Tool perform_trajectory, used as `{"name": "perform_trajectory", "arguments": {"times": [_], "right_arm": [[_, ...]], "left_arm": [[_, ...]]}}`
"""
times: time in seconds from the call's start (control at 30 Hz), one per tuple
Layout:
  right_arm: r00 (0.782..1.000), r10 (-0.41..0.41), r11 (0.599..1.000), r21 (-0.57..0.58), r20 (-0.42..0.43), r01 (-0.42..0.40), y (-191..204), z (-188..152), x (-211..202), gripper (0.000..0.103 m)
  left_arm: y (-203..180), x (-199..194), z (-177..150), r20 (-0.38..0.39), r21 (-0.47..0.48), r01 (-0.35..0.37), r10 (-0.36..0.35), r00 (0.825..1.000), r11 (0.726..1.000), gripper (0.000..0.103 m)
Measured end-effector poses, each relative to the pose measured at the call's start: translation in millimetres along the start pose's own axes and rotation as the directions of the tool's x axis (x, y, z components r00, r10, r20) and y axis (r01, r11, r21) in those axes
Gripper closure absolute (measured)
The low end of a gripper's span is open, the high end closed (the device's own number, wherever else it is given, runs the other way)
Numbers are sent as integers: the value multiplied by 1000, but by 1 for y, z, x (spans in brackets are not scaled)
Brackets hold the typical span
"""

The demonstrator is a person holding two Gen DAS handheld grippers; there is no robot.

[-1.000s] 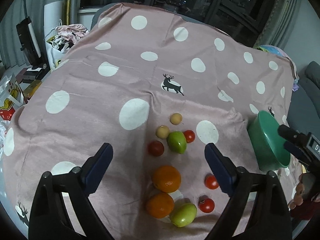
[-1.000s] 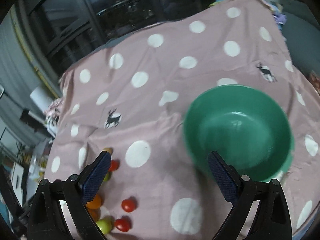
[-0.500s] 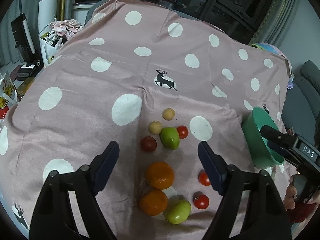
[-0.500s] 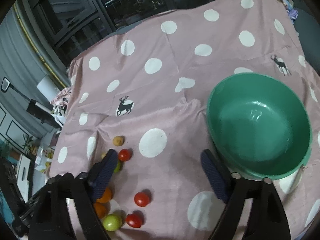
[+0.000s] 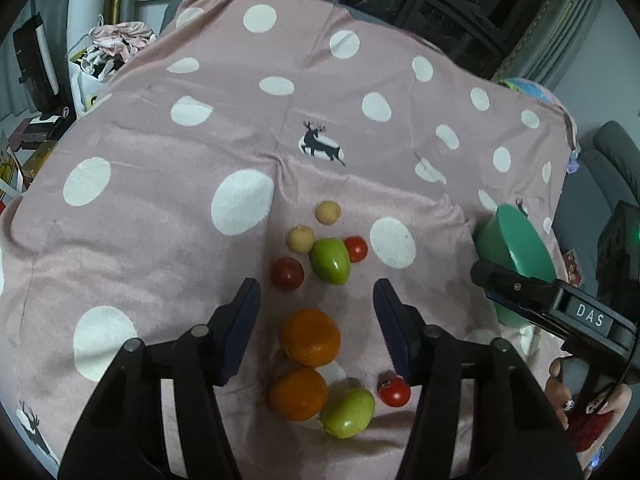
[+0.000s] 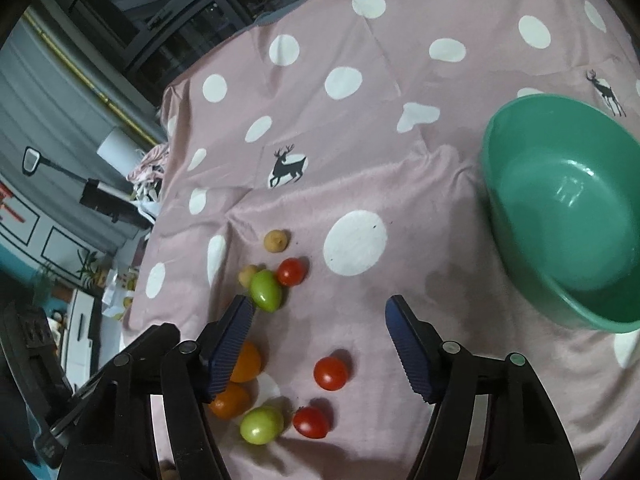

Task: Organize fruits
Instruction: 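Move the right tool toward the oranges near the fruit pile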

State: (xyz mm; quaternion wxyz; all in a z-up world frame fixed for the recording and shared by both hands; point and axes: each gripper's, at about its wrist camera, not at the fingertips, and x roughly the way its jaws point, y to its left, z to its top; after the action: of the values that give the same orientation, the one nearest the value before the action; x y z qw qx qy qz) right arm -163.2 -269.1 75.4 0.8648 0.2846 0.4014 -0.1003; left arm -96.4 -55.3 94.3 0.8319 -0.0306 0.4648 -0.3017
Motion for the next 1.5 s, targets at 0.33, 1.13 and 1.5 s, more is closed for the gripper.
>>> {"name": "perform_trajectory", "arguments": {"times": [0.33, 1.13, 1.5], "right_arm": [[998, 37, 999, 22, -57, -36, -3, -1, 11, 32], [992, 90, 996, 6, -90, -90, 4, -4, 17, 32], [980, 127, 991, -26, -156, -132, 23, -15, 39, 32]], "left_arm": [[-10, 6, -4, -43, 36, 28, -26, 999, 999, 52], [-3, 6, -1, -62, 24, 4, -2, 998, 1000, 54], [19, 1, 5, -62, -78, 19, -23, 998, 997, 53]]}}
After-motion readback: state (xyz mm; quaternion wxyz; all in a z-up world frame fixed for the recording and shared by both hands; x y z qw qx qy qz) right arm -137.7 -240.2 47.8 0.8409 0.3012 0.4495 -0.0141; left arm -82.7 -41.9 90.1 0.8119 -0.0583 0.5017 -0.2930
